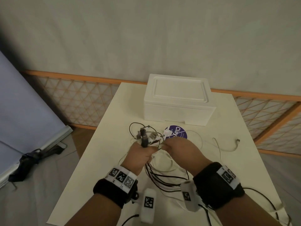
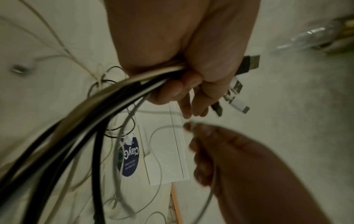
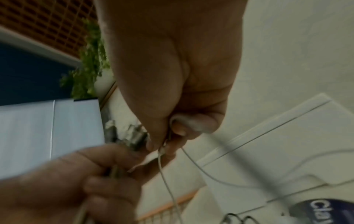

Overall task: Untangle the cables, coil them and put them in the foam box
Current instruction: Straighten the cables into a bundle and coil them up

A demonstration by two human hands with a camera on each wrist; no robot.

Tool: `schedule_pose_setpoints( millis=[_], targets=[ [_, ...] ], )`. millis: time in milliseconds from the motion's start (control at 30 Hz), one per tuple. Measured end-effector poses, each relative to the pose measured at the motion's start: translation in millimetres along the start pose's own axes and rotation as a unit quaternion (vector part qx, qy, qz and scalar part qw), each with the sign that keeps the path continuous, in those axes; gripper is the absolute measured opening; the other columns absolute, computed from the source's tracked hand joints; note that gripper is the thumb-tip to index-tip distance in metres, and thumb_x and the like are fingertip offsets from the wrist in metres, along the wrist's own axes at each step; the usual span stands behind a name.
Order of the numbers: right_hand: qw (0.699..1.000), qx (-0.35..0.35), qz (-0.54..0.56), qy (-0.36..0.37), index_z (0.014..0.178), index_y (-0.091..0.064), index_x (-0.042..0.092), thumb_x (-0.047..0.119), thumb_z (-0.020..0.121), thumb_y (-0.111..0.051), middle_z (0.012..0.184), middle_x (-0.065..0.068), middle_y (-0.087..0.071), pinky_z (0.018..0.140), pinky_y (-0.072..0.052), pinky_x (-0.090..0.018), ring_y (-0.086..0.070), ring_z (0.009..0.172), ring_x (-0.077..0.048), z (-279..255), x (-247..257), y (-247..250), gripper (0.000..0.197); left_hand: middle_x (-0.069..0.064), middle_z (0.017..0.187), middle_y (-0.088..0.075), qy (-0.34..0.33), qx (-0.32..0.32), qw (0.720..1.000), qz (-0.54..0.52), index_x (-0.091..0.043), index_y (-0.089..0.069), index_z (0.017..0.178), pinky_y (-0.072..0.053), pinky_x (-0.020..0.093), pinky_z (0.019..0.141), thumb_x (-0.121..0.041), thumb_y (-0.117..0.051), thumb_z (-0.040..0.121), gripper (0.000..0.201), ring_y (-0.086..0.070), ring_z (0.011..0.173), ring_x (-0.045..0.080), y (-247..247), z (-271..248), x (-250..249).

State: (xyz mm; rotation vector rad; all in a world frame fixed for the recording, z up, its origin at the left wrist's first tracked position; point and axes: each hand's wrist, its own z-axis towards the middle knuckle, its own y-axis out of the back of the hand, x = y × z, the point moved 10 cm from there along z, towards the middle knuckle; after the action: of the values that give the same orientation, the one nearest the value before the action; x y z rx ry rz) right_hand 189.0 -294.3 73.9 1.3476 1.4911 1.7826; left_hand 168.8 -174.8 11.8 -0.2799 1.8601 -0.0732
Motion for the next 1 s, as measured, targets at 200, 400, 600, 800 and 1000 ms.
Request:
schedule_pose_setpoints(
  millis=[200,400,600,800,1000],
  targets=[
    [0.987,-0.023,0.145,-0.070,0.090,-0.071,0.021,0.039,0.079,-0.072,0.079,0.004,-0.064,0.060,-0.035,-0.014,-0.054,0.069,-0.007,-11.9,-14.0,31.7,0.021,-0.001,0.061,-0.061,-0.019,-0.016,0.999,0.020,-0.011,-0.073,0.086,-0.026,0.020,0.043,-0.007,-0.077,0.073,0.014,-0.035,0.041,0.008,-1.8,3.8,-9.8],
    [0.946,-0.211,0.079,-0.231,0.102,-0.072,0.014,0.027,0.089,-0.063,0.099,-0.003,-0.071,0.080,-0.040,-0.024,-0.062,0.092,-0.019,-77.6,-135.1,94.3,0.021,0.009,0.092,-0.074,0.015,-0.085,0.983,-0.162,-0.006,-0.063,0.093,-0.030,0.016,0.037,-0.018,-0.065,0.081,0.017,-0.032,0.036,0.003,67.6,3.2,0.5],
    [0.897,-0.307,0.022,-0.318,0.108,-0.066,0.011,0.027,0.096,-0.045,0.105,-0.017,-0.068,0.080,-0.052,-0.045,-0.063,0.090,-0.035,-149.8,-219.2,124.7,0.029,0.004,0.088,-0.075,0.037,-0.112,0.968,-0.222,-0.009,-0.061,0.089,-0.029,0.014,0.035,-0.018,-0.050,0.096,0.016,-0.027,0.031,0.003,99.4,-7.0,14.6],
    [0.936,-0.258,-0.094,-0.221,0.112,-0.067,0.020,0.030,0.081,-0.070,0.131,-0.012,-0.055,0.101,-0.033,-0.036,-0.049,0.120,-0.032,-97.8,-135.6,90.8,0.033,0.012,0.094,-0.073,0.027,-0.042,0.980,-0.195,-0.004,-0.062,0.084,-0.030,0.016,0.036,-0.025,-0.059,0.080,0.022,-0.027,0.033,0.004,54.0,-16.7,5.9],
    [0.987,0.111,0.112,0.022,0.121,-0.056,0.022,0.024,0.091,-0.054,0.109,0.000,-0.066,0.077,-0.039,-0.024,-0.060,0.102,-0.018,-10.4,23.6,-64.0,0.030,0.012,0.071,-0.070,-0.050,0.063,0.986,-0.147,-0.006,-0.064,0.070,-0.031,0.018,0.037,-0.024,-0.057,0.082,0.023,-0.030,0.031,0.006,-15.6,-38.2,-48.7]
  ],
)
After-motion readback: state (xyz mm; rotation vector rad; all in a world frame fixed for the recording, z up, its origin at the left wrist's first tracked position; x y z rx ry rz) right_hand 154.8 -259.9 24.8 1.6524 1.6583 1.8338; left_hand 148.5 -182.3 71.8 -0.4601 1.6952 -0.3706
